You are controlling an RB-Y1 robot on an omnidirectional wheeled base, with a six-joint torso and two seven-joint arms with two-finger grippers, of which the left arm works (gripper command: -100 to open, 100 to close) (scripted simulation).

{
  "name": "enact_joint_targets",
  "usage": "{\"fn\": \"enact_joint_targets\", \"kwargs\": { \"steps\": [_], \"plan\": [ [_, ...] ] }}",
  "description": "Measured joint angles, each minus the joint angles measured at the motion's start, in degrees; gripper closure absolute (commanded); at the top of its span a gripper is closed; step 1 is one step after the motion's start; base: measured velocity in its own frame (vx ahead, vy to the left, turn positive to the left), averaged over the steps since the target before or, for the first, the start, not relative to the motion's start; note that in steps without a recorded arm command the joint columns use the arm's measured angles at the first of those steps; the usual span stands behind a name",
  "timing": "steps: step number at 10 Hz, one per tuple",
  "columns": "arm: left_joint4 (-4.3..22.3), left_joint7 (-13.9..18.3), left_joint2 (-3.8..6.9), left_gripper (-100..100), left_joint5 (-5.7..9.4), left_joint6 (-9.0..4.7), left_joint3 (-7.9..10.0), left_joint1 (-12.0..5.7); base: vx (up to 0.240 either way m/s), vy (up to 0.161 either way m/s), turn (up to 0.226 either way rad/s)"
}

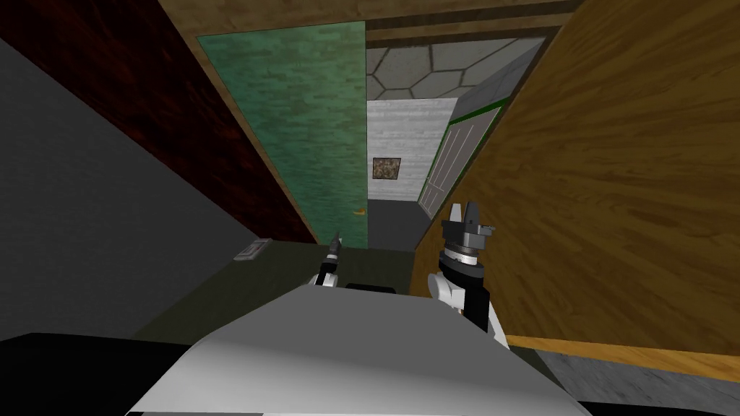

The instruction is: Pull the door open

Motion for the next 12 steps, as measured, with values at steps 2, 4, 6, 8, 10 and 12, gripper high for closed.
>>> {"fn": "enact_joint_targets", "kwargs": {
  "steps": [2, 4, 6, 8, 10, 12],
  "plan": [
    [3.0, -0.2, -0.61, -100, 0.1, -0.54, -0.19, -1.05, 0.131, 0.025, -0.056],
    [5.4, -0.3, -1.09, -100, 0.2, -1.05, -0.36, -1.84, 0.144, 0.01, -0.04],
    [7.8, -0.5, -1.83, -100, 0.25, -1.52, -0.52, -2.64, 0.111, 0.016, -0.018],
    [9.6, -0.7, -2.34, -100, 0.29, -2.0, -0.62, -3.22, 0.116, 0.006, -0.01],
    [11.7, -0.7, -2.95, -100, 0.37, -2.42, -0.76, -3.94, 0.157, -0.016, -0.003],
    [13.9, -0.9, -3.79, -100, 0.43, -2.97, -0.87, -4.71, 0.193, -0.027, 0.021]
  ]
}}
